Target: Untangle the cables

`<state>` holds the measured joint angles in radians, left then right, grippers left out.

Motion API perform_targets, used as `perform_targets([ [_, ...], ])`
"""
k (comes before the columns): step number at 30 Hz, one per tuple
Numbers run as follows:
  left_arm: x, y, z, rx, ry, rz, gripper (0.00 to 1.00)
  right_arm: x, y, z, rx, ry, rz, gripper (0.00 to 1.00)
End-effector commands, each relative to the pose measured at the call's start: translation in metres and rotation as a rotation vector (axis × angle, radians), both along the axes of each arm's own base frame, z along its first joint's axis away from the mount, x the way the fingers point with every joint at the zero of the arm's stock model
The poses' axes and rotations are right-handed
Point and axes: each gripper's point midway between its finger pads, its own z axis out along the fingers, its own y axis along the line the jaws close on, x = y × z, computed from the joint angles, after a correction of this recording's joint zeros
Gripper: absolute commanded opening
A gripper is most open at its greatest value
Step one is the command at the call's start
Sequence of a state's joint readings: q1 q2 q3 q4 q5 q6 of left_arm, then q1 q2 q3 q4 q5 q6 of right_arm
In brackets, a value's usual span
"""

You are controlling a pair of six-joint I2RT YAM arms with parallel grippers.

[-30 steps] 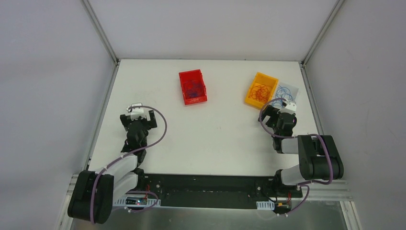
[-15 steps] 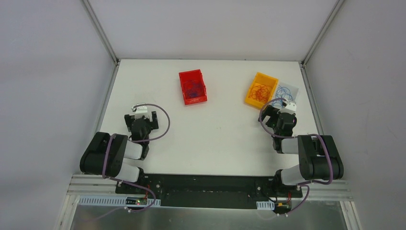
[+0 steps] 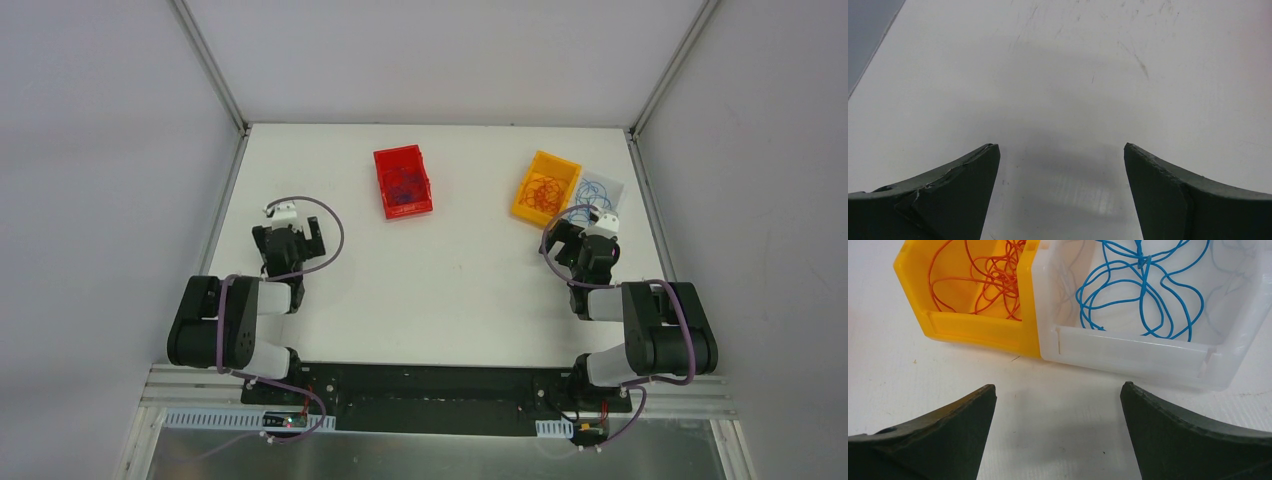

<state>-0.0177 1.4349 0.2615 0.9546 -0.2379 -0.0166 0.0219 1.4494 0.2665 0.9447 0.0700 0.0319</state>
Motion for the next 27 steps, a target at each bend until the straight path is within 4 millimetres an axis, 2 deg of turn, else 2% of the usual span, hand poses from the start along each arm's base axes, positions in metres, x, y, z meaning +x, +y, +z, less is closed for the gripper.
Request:
perform_targets([
  [1,0.0101,-0.0083,0.0099,-0.054,-0.021,-0.037,0.99,0.0102,-0.0012,0.0197,-0.006,-0.065,0.004,0.99],
  [27,0.0095,-0.0070,0.0110,-0.049,-0.027,-0.029,0.99,0.0103,-0.0011,0.0200,-0.006,-0.066,0.004,0.99],
])
